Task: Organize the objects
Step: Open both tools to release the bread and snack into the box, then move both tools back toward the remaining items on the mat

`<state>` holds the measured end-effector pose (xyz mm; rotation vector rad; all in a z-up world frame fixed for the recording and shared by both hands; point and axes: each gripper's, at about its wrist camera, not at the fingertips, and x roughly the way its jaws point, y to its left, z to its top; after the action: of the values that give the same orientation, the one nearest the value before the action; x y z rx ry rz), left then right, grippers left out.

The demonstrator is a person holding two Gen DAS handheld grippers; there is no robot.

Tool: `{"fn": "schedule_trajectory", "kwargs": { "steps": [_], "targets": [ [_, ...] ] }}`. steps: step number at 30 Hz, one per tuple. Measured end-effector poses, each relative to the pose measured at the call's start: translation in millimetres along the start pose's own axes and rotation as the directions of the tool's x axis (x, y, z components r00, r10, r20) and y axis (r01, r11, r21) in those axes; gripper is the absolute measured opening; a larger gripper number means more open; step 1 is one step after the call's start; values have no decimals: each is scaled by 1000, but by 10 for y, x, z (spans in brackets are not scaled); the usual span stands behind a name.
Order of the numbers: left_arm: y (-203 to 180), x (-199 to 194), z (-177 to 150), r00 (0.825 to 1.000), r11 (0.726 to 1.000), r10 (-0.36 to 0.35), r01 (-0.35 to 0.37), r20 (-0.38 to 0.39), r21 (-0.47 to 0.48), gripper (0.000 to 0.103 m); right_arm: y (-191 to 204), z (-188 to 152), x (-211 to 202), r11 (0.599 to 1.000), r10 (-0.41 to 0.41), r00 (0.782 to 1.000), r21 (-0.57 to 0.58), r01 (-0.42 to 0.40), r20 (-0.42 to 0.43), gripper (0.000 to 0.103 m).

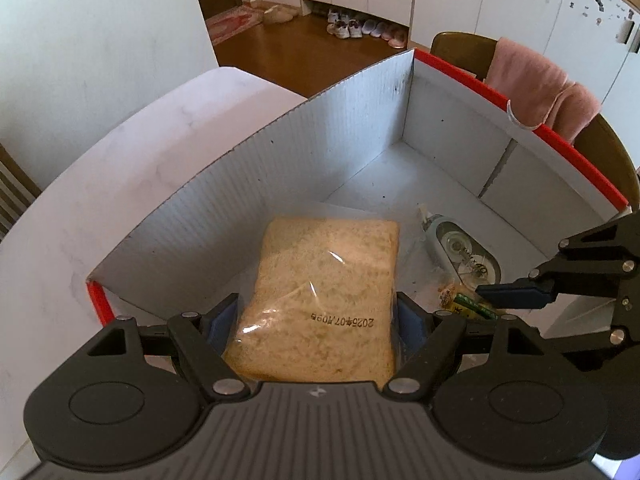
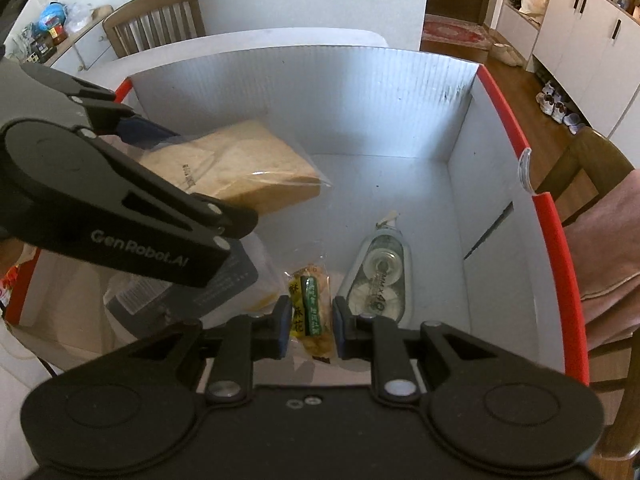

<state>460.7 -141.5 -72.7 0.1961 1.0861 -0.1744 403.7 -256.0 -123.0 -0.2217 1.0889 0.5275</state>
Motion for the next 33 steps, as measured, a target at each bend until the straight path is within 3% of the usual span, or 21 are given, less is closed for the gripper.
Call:
{"fn": "schedule_trajectory", "kwargs": {
  "steps": [7,15,28,30,33],
  "targets": [
    [-39,99,14,1000,1000,7,-7,-23,-4,81,-17,-33,-25,1000,9,1000,-28,-9,8,22],
    [2,81,-22,1000,998,-24,24,2,-50,81,-109,-40,-225,999,40,998,-22,-39,57,27],
    [118,-371,-301,991,984,-80,96,110,-150,85,-241,-104,-641,995,80,987,44,-87,142,31],
    [142,-467,-352,987,978,-91,114,135,-172,93,-230,-131,-697,994,86,984,52,-96,157,32],
    [160,-626,-425,978,969,-111,146,179,-198,93,-198,-159,-802,991,105,978,59,-117,183,32]
  ]
}}
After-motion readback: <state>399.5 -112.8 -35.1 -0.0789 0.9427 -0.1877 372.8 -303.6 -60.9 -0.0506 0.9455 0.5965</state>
